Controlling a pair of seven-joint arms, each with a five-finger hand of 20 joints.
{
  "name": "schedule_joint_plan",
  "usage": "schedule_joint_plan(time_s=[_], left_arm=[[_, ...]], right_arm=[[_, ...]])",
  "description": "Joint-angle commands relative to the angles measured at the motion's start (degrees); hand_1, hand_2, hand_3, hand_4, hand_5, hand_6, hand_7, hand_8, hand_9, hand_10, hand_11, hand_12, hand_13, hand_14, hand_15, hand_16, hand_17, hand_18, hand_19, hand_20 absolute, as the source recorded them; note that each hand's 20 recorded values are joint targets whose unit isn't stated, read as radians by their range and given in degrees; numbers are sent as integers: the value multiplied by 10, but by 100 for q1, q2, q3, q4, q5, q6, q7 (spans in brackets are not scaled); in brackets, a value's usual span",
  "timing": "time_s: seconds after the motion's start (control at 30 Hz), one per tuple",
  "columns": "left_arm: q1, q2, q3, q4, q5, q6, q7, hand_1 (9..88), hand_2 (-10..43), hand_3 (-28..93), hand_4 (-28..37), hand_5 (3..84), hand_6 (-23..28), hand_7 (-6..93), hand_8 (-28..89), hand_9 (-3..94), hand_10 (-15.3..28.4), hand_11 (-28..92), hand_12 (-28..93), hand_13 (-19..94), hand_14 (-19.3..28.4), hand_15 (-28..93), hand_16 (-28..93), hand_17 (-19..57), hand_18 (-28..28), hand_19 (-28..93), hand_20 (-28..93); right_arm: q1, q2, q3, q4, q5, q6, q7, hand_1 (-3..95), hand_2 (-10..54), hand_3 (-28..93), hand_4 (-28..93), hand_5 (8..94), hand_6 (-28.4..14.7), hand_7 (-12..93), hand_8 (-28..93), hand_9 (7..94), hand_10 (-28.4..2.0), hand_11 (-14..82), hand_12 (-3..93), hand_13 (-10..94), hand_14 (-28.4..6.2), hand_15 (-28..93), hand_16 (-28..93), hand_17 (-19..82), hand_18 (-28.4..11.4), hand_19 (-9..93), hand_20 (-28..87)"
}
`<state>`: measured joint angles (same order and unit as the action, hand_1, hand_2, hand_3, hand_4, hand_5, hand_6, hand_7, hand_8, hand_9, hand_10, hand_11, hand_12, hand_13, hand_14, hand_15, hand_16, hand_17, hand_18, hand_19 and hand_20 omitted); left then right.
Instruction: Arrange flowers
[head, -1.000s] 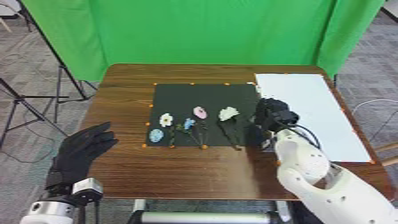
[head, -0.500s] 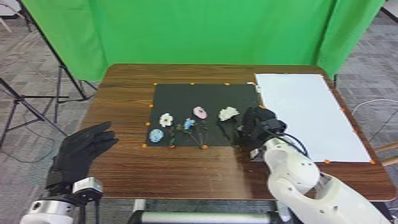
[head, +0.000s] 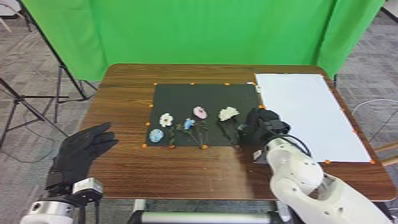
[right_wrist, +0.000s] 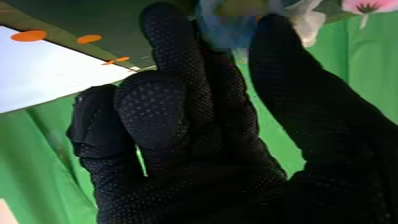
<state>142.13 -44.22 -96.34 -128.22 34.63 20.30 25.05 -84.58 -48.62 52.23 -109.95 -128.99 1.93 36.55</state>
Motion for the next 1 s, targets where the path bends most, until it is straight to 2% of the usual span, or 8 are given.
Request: schedule_joint_plan(time_s=[0.03, 0.17, 0.3, 0.43, 0.63, 0.77, 0.87, 1.0], left_arm=[[97, -66, -28, -34, 50, -26, -69, 279, 51, 825, -202, 449, 133, 201, -109, 406, 224, 399, 98, 296, 284, 679, -150, -91, 223, 607, 88], [113, -74, -15, -38, 41, -19, -56, 279, 50, 826, -202, 449, 133, 201, -109, 406, 224, 399, 98, 296, 284, 680, -150, -91, 223, 607, 88], [247, -23, 54, -47, -97, 110, 212, 279, 51, 825, -202, 449, 133, 201, -109, 406, 223, 399, 98, 295, 284, 679, -150, -91, 223, 607, 88], [381, 114, 61, -33, -242, 299, 503, 279, 51, 825, -201, 449, 133, 201, -109, 405, 224, 399, 98, 295, 284, 679, -150, -91, 223, 608, 89], [572, 130, 34, -48, -322, 646, 862, 276, 49, 823, -202, 449, 133, 200, -109, 400, 220, 387, 95, 289, 283, 675, -151, -91, 223, 607, 88], [557, 150, 32, -15, -436, 706, 964, 275, 45, 826, -203, 449, 130, 195, -109, 371, 206, 351, 85, 257, 270, 650, -154, -91, 224, 605, 87], [522, 184, 37, 27, -479, 678, 1050, 274, 43, 827, -204, 446, 124, 191, -110, 353, 199, 334, 81, 241, 263, 638, -154, -92, 225, 603, 87], [357, 152, -1, 85, -488, 617, 997, 274, 41, 827, -207, 442, 119, 183, -108, 348, 196, 318, 80, 237, 259, 630, -148, -92, 225, 602, 87]], right_arm=[[-154, 97, 58, -289, 81, -39, -6, 348, -60, 844, -257, 663, -48, 198, -123, 730, -155, 332, 190, 721, -83, 780, 186, 446, -211, 932, 259], [-169, 164, 138, -339, 123, -19, 65, 335, -50, 839, -254, 663, -51, 194, -122, 729, -157, 332, 189, 720, -85, 781, 185, 446, -212, 932, 258], [-516, 352, 590, -670, 341, 121, 65, 319, -37, 834, -250, 660, -57, 187, -121, 724, -163, 327, 187, 717, -89, 780, 185, 446, -214, 932, 256], [-1426, 299, 1683, -1146, 830, 592, -118, 276, 3, 831, -241, 650, -62, 176, -115, 706, -167, 320, 185, 695, -101, 766, 180, 421, -224, 931, 194], [-2585, -790, 3784, -1465, 3461, 370, -1277, 236, 60, 839, -245, 576, -62, 172, -116, 614, -183, 267, 170, 569, -136, 695, 138, 304, -211, 856, 67], [-2701, -1152, 4312, -1233, 4219, 210, -1537, 216, 77, 853, -250, 552, -52, 174, -121, 579, -185, 215, 161, 511, -170, 599, 105, 241, -207, 773, 46], [-2738, -1404, 4557, -1100, 5335, 370, -1672, 209, 80, 866, -255, 534, -45, 174, -126, 542, -174, 173, 152, 474, -183, 516, 89, 208, -205, 723, 48], [-2759, -1387, 4567, -976, 5673, 576, -1912, 205, 87, 880, -262, 514, -38, 167, -125, 520, -162, 154, 147, 438, -186, 451, 87, 177, -209, 686, 62]])
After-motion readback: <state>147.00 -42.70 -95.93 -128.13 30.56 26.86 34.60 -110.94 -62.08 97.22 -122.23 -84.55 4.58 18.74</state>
